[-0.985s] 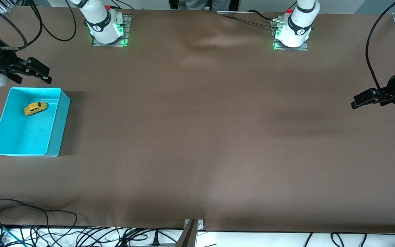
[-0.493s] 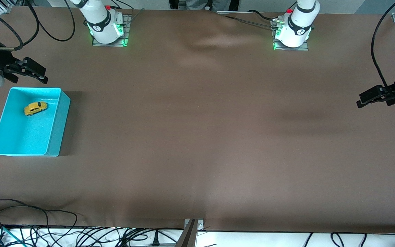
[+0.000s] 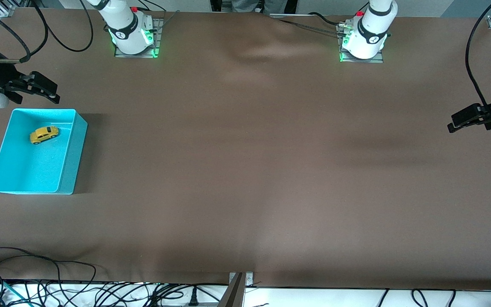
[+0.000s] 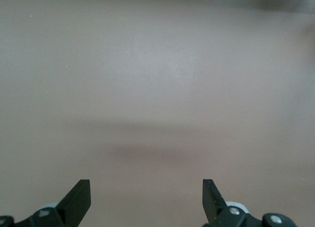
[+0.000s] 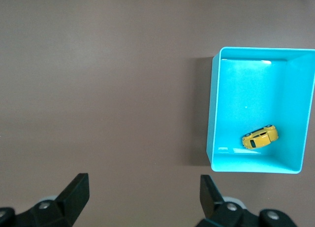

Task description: Wind up and store yellow beetle car

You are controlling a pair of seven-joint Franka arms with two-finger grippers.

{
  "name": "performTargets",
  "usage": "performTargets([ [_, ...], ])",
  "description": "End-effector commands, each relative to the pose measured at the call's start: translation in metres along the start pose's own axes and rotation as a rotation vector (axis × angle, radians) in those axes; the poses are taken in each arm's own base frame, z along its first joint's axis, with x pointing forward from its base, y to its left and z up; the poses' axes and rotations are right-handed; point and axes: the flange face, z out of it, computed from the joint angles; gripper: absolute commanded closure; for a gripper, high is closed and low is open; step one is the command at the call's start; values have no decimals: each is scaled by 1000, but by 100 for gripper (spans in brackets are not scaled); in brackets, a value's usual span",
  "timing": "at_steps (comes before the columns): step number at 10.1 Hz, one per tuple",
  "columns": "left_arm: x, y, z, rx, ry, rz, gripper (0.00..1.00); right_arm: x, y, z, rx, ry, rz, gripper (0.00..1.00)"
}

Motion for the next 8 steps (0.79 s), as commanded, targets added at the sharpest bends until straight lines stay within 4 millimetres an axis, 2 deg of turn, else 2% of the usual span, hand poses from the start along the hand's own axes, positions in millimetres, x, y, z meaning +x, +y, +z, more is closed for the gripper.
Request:
performTargets([
  [1,-4,-2,-8,19,-2,25,0,1,2,-5,-14,-6,-17,0],
  [4,-3,-8,-9,22,0,16,0,5,5,0,-14,-15,-8,0],
  [5,-4,-5,-9,21,0,22,0,5,11,-1,-13,-13,3,0],
  [8,-4,-3,-9,21,0,25,0,3,11,-1,-11,-21,8,0],
])
